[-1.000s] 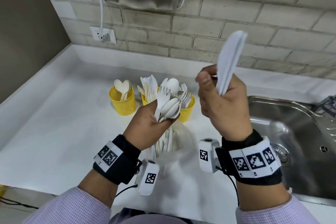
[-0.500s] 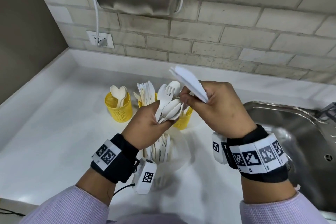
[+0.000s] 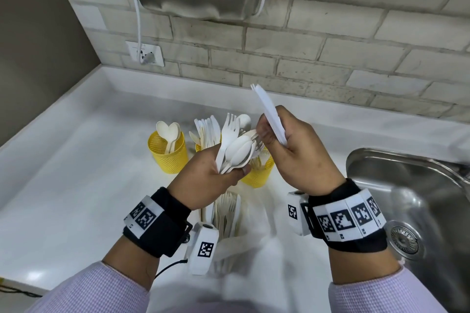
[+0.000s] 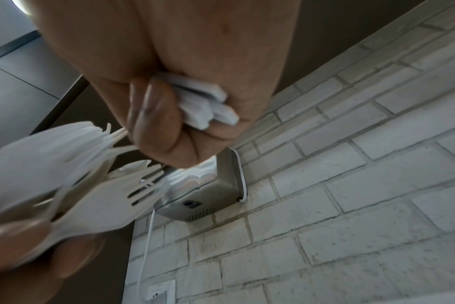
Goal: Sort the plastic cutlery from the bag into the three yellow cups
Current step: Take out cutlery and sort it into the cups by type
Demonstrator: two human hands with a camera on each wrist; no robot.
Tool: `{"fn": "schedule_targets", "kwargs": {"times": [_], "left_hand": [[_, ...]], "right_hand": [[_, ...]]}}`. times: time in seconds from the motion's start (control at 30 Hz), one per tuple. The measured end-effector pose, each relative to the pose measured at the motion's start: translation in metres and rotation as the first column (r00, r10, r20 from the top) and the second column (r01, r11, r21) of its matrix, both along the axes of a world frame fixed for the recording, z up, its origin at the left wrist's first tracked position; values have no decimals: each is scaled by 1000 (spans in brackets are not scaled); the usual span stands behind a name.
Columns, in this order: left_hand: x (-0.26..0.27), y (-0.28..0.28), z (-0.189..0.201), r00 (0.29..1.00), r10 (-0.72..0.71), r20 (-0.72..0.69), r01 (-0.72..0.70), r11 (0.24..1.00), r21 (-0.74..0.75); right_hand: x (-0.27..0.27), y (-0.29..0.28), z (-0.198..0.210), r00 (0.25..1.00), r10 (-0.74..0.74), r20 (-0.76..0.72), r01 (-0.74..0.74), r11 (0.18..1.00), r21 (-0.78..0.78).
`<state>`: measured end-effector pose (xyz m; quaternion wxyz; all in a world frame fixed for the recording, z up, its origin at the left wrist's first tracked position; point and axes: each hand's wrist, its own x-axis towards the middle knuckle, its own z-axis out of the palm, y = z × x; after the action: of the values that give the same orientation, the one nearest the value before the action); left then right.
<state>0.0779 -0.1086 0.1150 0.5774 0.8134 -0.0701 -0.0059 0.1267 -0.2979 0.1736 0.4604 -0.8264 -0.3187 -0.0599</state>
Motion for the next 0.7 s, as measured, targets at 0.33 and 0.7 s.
{"fn": "schedule_targets", "kwargs": {"times": [0.33, 0.7], "left_hand": [[3, 4, -1, 999, -7, -52, 4, 999, -52], [10, 0, -1, 999, -30, -37, 28, 998, -49]], "right_hand": [[10, 2, -7, 994, 71, -89, -57, 988, 144], [10, 5, -13, 975, 47, -216, 36, 931, 364]]}}
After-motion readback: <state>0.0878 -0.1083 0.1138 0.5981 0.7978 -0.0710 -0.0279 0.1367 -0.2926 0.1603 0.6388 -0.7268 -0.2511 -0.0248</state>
